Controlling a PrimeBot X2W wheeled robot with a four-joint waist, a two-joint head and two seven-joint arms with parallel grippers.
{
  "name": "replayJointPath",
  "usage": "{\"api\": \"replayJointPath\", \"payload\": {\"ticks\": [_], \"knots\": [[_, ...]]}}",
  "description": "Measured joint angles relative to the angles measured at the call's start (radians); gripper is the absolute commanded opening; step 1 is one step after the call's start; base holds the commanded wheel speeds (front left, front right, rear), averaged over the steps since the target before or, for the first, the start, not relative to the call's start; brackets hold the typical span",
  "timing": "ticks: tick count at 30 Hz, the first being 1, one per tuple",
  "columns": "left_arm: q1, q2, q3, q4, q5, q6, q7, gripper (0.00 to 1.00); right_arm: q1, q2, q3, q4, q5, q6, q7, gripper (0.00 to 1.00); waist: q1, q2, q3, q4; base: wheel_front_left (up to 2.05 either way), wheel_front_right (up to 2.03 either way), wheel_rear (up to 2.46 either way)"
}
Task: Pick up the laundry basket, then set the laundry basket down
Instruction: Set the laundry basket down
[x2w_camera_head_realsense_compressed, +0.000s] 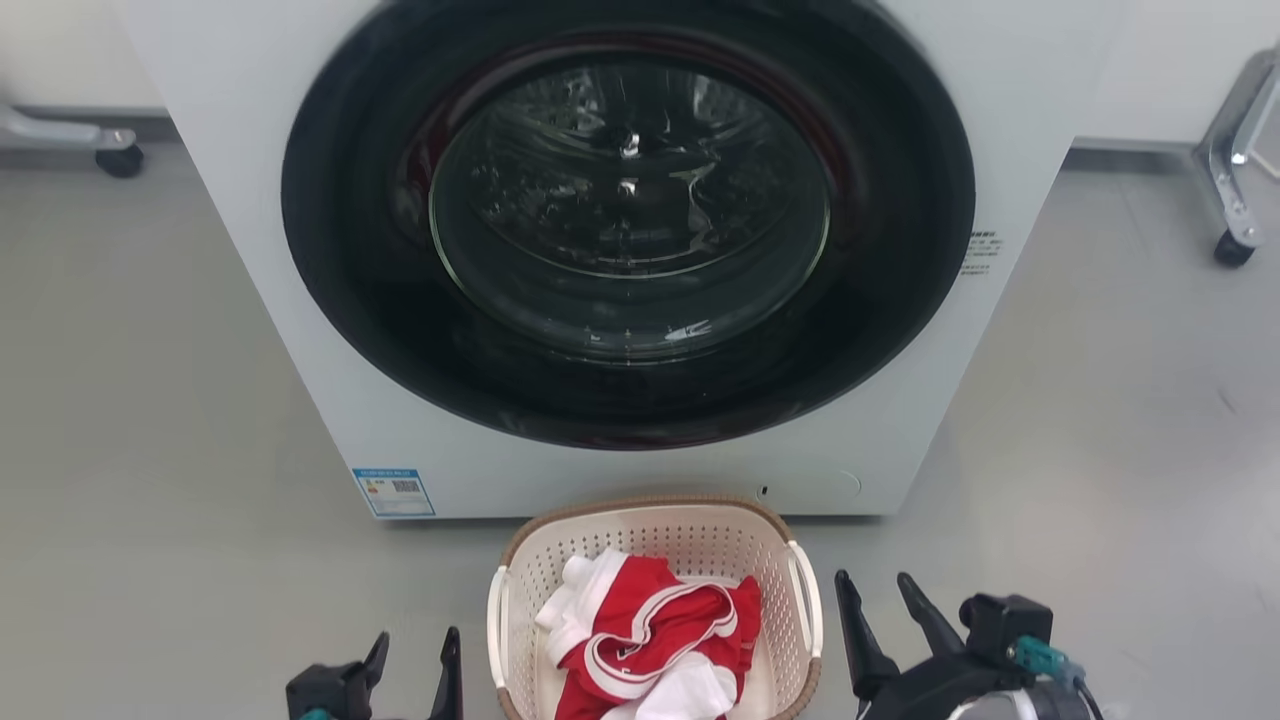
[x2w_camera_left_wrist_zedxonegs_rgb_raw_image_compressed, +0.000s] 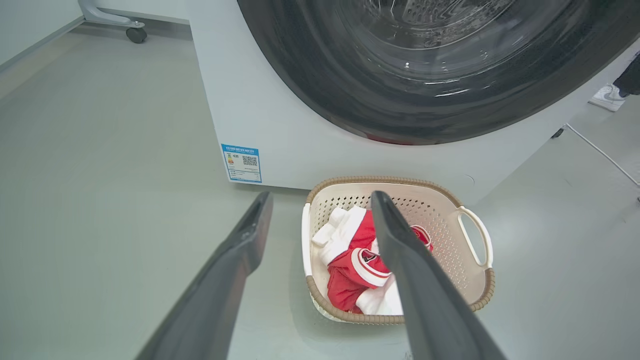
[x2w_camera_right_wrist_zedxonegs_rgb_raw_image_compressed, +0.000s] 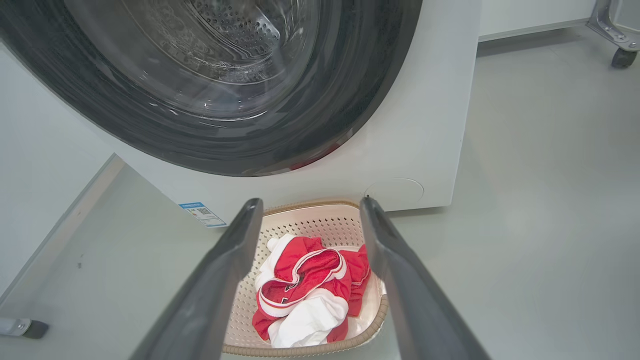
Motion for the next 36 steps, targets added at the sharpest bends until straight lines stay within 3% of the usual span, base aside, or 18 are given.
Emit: {"api": "replayJointPath", "payload": {"ticks": [13, 23, 36], "knots": [[0.166, 0.007, 0.087, -0.207, 0.072, 0.009, 0.0, 1.0, 0.21, 0.0, -0.111, -0.224, -0.129, -0.009, 0.0, 1.0, 0.0001, 0.0001, -0.064, -0.015, 0.0, 0.0, 0.0], [0.236, -0.001, 0.132, -0.344, 0.141, 0.009, 0.0, 1.0, 0.29, 0.021, -0.215, -0.336, -0.254, -0.011, 0.0, 1.0, 0.0001, 0.0001, -0.073, -0.031, 0.0, 0.0, 0.0], [0.273, -0.024, 0.202, -0.413, 0.206, 0.009, 0.0, 1.0, 0.339, 0.042, -0.276, -0.42, -0.355, -0.011, 0.0, 1.0, 0.0002, 0.0001, -0.078, -0.052, 0.0, 0.0, 0.0]]}}
